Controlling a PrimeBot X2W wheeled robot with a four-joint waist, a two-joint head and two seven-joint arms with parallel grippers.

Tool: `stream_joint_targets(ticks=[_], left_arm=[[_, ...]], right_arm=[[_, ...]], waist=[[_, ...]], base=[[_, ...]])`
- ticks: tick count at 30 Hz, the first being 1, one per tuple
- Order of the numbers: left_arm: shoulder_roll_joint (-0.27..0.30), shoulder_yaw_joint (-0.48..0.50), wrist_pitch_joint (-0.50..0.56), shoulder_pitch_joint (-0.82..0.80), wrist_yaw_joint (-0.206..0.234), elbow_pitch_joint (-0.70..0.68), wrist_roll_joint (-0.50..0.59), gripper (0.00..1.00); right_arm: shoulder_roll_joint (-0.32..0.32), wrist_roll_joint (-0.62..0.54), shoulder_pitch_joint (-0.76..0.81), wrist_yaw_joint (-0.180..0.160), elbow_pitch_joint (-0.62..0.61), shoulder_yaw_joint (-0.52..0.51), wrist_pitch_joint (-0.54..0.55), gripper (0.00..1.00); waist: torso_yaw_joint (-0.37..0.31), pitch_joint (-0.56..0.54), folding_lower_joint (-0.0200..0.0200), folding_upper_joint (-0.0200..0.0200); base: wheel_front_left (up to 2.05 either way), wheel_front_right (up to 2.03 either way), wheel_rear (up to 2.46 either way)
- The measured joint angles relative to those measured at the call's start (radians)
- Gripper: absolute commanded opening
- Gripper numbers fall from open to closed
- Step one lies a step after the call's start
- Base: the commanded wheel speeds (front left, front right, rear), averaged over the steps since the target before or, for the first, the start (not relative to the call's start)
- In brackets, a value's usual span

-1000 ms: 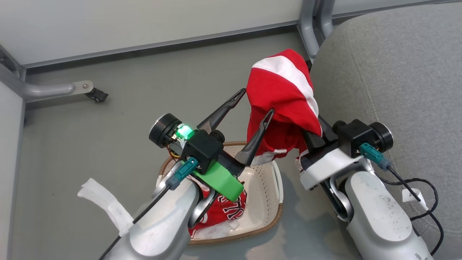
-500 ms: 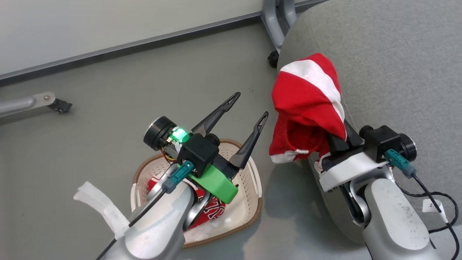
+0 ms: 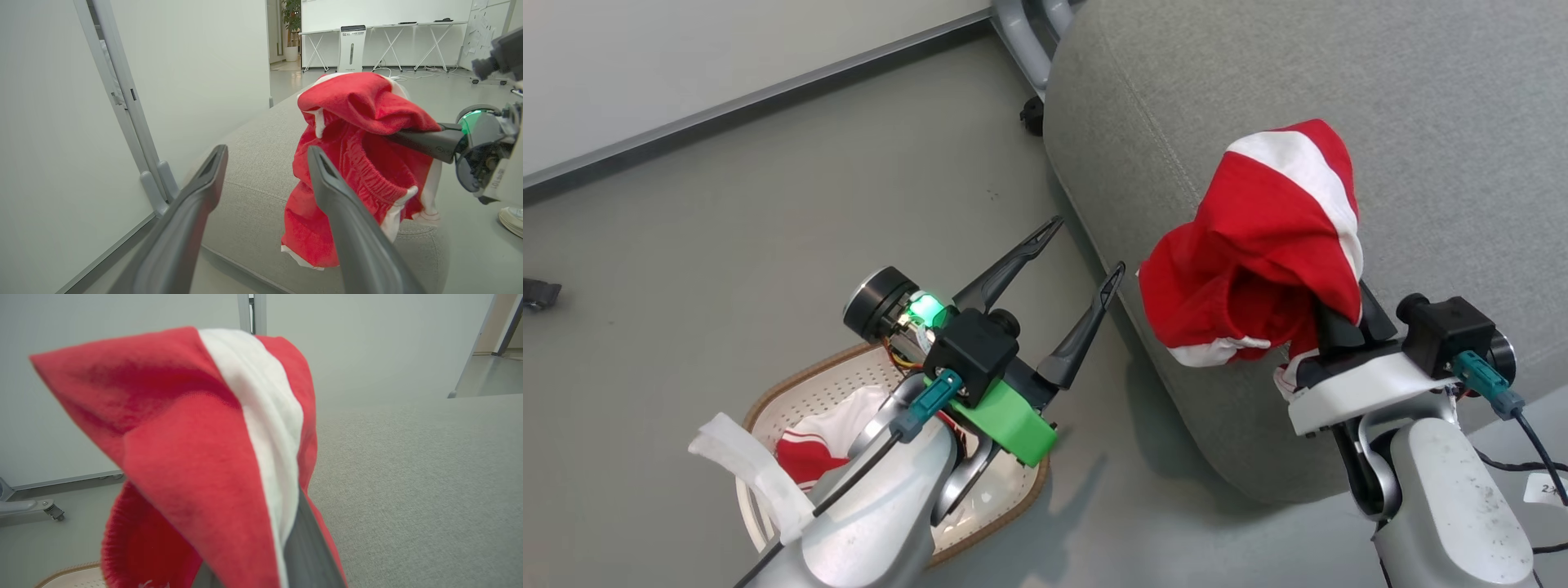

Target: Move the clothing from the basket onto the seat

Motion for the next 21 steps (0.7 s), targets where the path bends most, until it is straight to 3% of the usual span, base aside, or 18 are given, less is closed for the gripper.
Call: stream_joint_targets(ticks=[9, 21], left_arm=[[0.003, -0.028, 0.0, -0.006, 0.0, 0.006, 0.0, 1.0], [0.007, -0.036, 0.0, -0.019, 0.0, 0.008, -0.002, 1.0]], right_arm=[[0.0, 0.016, 0.047, 0.0, -0.021, -0.067, 0.0, 0.0], [0.0, -0.002, 0.028, 0.0, -0.056, -0.13, 0.0, 0.0]], waist=[[-0.056, 0.029, 0.0, 0.0], [-0.057, 0.052, 0.0, 0.0]], base=[[0.0, 0.0, 0.0], [0.0, 0.0, 0.0]])
